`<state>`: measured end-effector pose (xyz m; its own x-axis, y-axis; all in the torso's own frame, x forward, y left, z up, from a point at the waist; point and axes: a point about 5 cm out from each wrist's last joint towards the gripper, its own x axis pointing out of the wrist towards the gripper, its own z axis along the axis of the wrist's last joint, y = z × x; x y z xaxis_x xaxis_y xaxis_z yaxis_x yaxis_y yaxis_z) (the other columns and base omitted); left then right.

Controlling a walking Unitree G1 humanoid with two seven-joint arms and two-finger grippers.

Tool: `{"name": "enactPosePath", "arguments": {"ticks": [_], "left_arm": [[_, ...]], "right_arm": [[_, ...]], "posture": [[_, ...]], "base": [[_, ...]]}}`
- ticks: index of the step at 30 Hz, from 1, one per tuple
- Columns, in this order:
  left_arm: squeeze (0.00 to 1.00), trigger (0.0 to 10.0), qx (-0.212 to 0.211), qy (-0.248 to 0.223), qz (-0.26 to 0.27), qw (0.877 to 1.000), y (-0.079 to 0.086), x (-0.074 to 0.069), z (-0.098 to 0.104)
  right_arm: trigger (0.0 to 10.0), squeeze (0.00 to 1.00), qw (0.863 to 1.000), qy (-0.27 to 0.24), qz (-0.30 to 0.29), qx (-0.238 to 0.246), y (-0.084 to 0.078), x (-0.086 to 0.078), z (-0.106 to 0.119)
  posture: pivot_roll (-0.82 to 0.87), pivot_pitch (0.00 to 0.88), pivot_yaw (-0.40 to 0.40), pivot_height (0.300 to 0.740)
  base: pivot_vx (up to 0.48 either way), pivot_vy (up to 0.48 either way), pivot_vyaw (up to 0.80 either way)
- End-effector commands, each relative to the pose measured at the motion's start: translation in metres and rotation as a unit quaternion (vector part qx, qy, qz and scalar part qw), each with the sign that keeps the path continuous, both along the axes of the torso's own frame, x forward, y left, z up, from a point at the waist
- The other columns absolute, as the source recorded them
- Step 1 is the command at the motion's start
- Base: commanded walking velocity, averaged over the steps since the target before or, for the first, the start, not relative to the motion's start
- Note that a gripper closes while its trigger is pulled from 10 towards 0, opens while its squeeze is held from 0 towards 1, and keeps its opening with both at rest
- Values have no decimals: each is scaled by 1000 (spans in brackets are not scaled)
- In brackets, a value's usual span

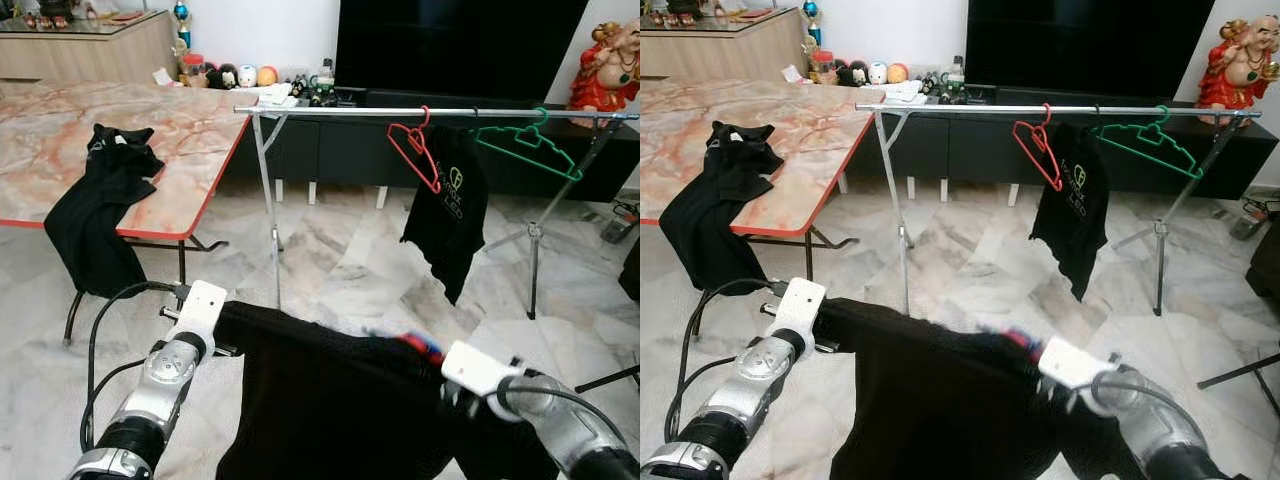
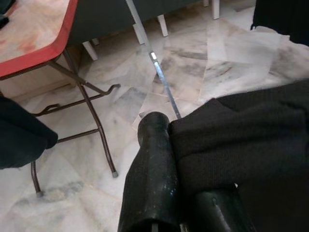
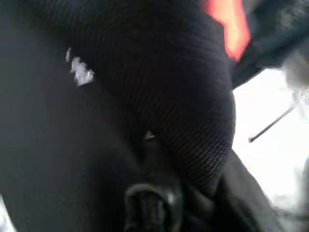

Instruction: Hang hanger

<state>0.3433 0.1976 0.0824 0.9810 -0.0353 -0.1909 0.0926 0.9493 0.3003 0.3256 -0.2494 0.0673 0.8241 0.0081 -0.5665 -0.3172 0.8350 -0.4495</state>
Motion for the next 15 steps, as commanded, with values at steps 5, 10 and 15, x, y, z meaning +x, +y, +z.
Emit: {"name": "enactPosePath", "arguments": {"ticks": [5,10,15], "left_arm": [[0,0,-2,6,122,992,44,-8,0],[0,0,-4,126,-113,986,-12,-23,-33],[0,0,-29,150,-222,963,-41,-34,-35]], "right_arm": [[10000,0,933,-88,-236,258,-28,-7,7],[10000,0,915,-127,-206,322,-5,4,17],[10000,0,937,-104,-195,270,-6,6,16]], "posture": [[21,0,-39,740],[12,0,-29,740],[10,0,-28,740]], "base": [[0,0,0],[0,0,0],[0,0,0]]}}
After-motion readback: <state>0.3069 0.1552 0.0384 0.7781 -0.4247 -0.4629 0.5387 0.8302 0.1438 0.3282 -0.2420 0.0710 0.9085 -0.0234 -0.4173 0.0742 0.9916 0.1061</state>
